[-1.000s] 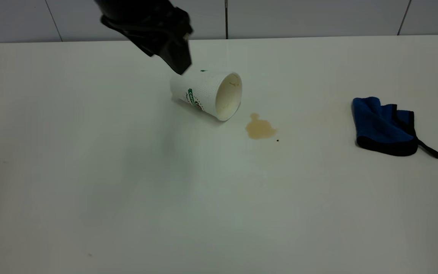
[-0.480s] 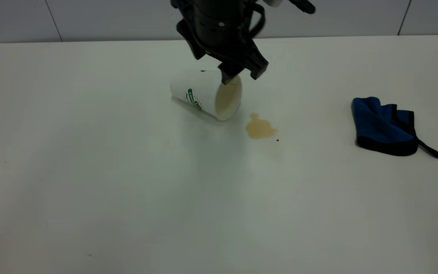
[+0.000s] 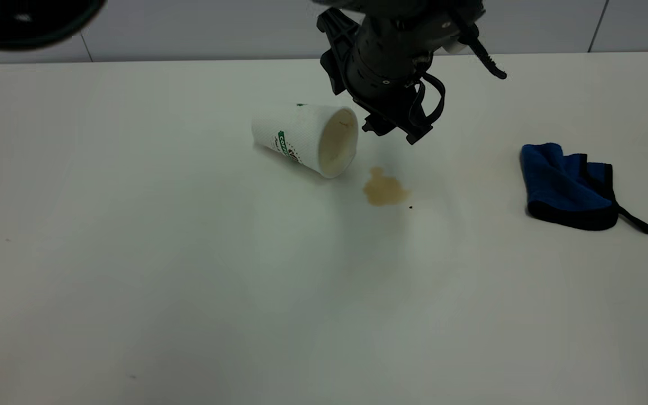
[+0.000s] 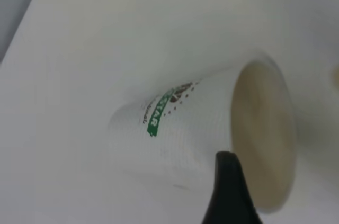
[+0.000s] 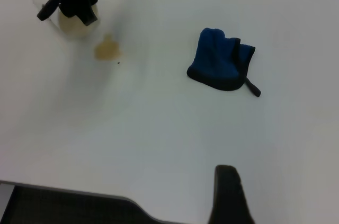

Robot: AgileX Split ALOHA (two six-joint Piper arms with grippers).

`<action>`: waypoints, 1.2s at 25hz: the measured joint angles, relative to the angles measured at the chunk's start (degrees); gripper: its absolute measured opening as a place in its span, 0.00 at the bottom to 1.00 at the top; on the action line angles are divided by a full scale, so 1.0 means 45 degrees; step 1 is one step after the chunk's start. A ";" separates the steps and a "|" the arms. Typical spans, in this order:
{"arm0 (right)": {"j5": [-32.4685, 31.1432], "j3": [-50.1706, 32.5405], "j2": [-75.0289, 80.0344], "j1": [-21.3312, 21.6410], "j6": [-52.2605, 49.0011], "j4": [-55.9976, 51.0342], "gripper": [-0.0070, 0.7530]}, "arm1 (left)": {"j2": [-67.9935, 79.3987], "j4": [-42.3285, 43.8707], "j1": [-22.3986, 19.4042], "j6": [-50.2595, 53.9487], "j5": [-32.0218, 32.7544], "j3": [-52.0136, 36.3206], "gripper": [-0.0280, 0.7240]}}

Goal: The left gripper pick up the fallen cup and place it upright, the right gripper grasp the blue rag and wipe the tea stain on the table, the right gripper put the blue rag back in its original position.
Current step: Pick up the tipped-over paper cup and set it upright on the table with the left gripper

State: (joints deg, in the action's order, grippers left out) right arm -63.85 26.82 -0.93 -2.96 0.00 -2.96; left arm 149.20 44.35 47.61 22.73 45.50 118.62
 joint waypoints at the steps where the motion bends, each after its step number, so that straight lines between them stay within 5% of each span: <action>1: 0.0000 0.0000 0.0000 0.0000 0.0000 0.0000 0.74 | 0.0120 0.0303 0.0000 0.0273 0.0001 0.0048 0.77; 6: 0.0000 0.0000 0.0000 0.0000 0.0000 0.0000 0.74 | 0.0417 0.1718 -0.0011 0.1568 -0.0014 0.0089 0.77; 30: 0.0000 0.0000 0.0000 0.0000 0.0000 0.0000 0.74 | 0.1467 0.2767 -0.0531 0.2658 0.0096 0.0140 0.77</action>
State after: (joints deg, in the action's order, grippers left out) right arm -63.85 26.82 -0.93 -2.96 0.00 -2.96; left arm 155.80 56.81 45.22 34.69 45.93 119.25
